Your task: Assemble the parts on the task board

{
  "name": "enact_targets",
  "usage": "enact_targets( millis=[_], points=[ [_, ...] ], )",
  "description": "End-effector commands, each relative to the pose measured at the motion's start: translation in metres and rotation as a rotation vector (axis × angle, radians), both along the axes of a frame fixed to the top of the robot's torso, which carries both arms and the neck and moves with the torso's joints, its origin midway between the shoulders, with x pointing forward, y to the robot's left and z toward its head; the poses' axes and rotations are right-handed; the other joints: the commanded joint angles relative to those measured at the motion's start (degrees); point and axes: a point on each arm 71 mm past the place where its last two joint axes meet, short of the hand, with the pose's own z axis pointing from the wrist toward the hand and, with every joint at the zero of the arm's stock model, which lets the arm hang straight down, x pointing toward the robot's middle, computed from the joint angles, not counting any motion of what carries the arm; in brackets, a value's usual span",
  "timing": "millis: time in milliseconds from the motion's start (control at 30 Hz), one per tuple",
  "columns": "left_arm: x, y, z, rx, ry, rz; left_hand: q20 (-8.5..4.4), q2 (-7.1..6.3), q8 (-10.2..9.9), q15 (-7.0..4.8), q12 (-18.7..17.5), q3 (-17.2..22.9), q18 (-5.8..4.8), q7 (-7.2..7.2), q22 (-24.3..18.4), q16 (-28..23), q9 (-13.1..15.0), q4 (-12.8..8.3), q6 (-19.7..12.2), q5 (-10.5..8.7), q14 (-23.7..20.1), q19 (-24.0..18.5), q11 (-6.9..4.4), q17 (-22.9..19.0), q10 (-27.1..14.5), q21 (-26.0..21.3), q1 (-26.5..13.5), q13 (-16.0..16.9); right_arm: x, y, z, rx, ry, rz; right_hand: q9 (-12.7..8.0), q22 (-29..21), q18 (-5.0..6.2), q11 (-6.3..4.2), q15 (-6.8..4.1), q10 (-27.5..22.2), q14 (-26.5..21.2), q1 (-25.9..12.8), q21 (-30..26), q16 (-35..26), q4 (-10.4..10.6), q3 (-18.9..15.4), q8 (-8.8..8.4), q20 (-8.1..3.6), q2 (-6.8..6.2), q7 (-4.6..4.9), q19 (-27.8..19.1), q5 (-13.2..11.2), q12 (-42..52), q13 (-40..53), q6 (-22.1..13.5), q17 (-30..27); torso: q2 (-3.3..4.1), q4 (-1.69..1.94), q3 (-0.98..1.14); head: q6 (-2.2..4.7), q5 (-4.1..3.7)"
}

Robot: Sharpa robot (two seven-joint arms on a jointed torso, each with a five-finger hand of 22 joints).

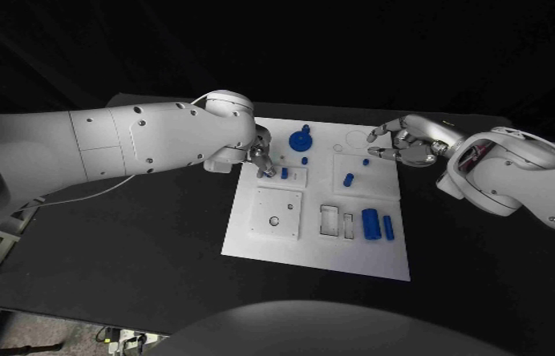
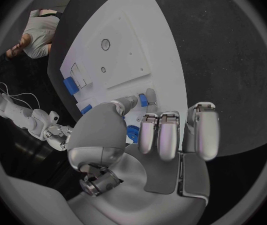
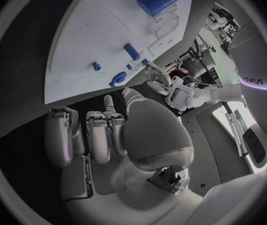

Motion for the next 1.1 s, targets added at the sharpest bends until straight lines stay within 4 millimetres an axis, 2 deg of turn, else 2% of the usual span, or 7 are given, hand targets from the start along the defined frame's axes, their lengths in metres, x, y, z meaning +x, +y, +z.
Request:
enact_targets(
  millis=[33,300,633,1100],
  points=[
    [-0.0014,-0.0006,-0.0013,-0.003,0.011,-0.003,-0.51,-0.03,-0.23,-0.42,0.01,0.20,0.54,0.10,13.25,0.14,-0.06,0.16,-0.50,-0.30,6.04,2.65,-0.41,15.06,5.96,0.06,-0.60,15.06,-0.0004,0.0003,-0.0017,-0.013,0.012,0.006,-0.08,12.11,0.56,0.32,0.19,6.03,5.98,0.40,0.07,0.20,-0.03,0.34,-0.09,-0.20,0.03,0.05,0.28,0.21,-0.24,14.90,0.46,15.08,0.03,-0.02,0.01,0.00,-0.03],
    [-0.0010,-0.0011,-0.0011,-0.016,0.009,0.005,-0.50,0.14,-0.26,-0.39,0.01,0.37,0.55,0.10,13.23,0.14,-0.05,0.36,-0.42,-0.30,6.04,2.63,-0.39,15.06,5.96,0.01,-0.78,15.06,-0.0005,0.0000,-0.0021,-0.015,0.016,0.004,-0.10,12.09,0.57,0.33,0.19,6.03,5.98,0.39,0.01,0.20,-0.03,0.37,-0.10,-0.20,0.00,0.07,0.24,0.25,-0.24,14.90,0.56,15.08,0.04,-0.01,0.00,0.00,-0.07],
    [-0.0004,-0.0022,-0.0007,-0.040,0.004,0.019,-0.54,-0.08,0.14,-0.46,0.01,1.16,0.53,-0.20,13.27,0.14,0.33,-0.39,0.33,-0.09,6.04,2.71,-0.56,15.06,5.96,0.13,-0.16,15.06,-0.0007,-0.0002,-0.0024,-0.017,0.019,0.004,-0.10,12.09,0.57,0.33,0.19,6.03,5.98,0.39,0.01,0.20,-0.03,0.37,-0.10,-0.20,0.00,0.07,0.24,0.25,-0.24,14.90,0.56,15.08,0.04,-0.01,0.01,0.00,-0.05],
    [0.0004,-0.0076,-0.0012,-0.037,0.013,0.013,-1.08,-1.15,0.32,-1.08,0.01,5.92,0.45,-0.93,13.38,0.14,0.93,-4.28,1.48,0.89,6.04,2.95,-1.25,15.06,5.96,0.47,2.06,15.06,-0.0010,0.0000,-0.0028,-0.020,0.024,0.004,-0.11,12.08,0.58,0.33,0.19,6.03,5.98,0.40,-0.01,0.20,-0.04,0.38,-0.11,-0.20,-0.02,0.07,0.22,0.26,-0.24,14.90,0.60,15.08,0.02,0.00,0.02,0.00,-0.03]
  ],
)
